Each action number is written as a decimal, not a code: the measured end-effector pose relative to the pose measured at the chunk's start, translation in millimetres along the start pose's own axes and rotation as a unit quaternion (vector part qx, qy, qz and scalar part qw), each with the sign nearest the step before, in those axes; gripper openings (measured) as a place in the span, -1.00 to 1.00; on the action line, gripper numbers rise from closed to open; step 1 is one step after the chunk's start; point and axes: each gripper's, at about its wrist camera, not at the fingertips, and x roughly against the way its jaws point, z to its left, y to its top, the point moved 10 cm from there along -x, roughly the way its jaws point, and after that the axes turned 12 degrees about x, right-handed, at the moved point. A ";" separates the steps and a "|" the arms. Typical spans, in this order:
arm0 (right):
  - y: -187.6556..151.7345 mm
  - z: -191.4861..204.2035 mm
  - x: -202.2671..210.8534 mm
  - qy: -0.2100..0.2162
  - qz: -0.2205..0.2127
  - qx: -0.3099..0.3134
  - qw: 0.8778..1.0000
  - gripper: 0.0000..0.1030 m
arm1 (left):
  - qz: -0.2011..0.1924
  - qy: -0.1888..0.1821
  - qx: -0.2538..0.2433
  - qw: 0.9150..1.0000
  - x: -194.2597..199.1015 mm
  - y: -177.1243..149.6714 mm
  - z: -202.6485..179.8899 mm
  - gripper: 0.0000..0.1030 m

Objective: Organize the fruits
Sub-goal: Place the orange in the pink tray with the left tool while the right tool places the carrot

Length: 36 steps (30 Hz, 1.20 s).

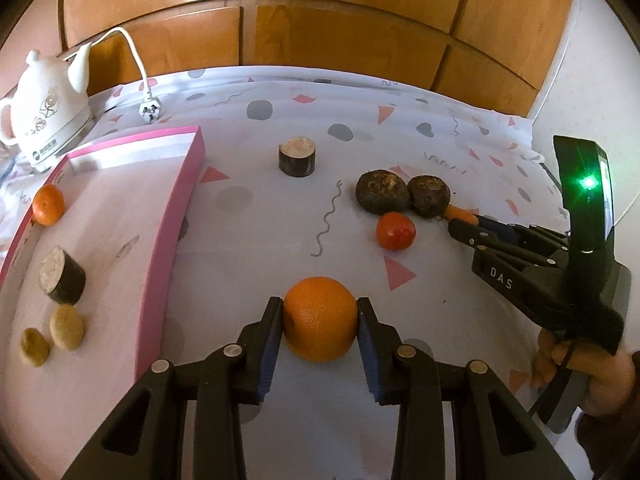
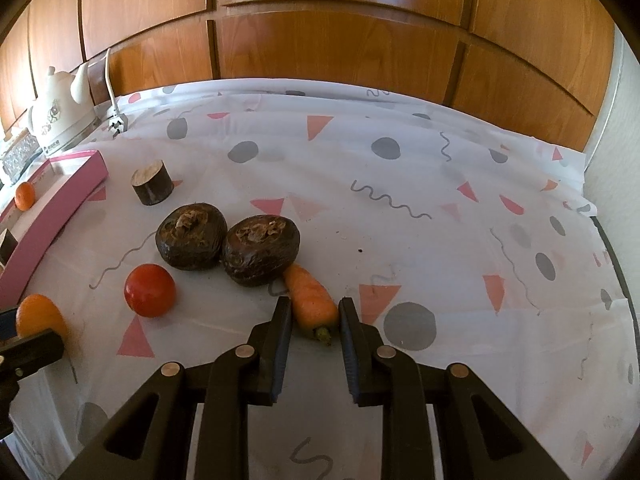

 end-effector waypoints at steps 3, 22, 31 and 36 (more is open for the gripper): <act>-1.6 0.9 2.6 -0.004 0.003 0.000 1.000 -0.56 | -0.009 -0.004 -0.002 1.000 9.5 1.5 0.5 -0.29; -38.8 11.9 40.7 -0.009 0.002 -0.018 1.000 -0.56 | -0.045 -0.009 0.022 0.999 45.3 10.5 23.2 -0.29; -44.6 25.8 50.6 0.010 0.002 -0.031 0.999 -0.56 | -0.055 -0.003 0.048 0.997 54.1 15.7 45.8 -0.29; -39.9 43.3 55.8 0.046 -0.003 -0.034 0.998 -0.56 | -0.068 0.006 0.070 0.995 62.1 25.5 69.2 -0.28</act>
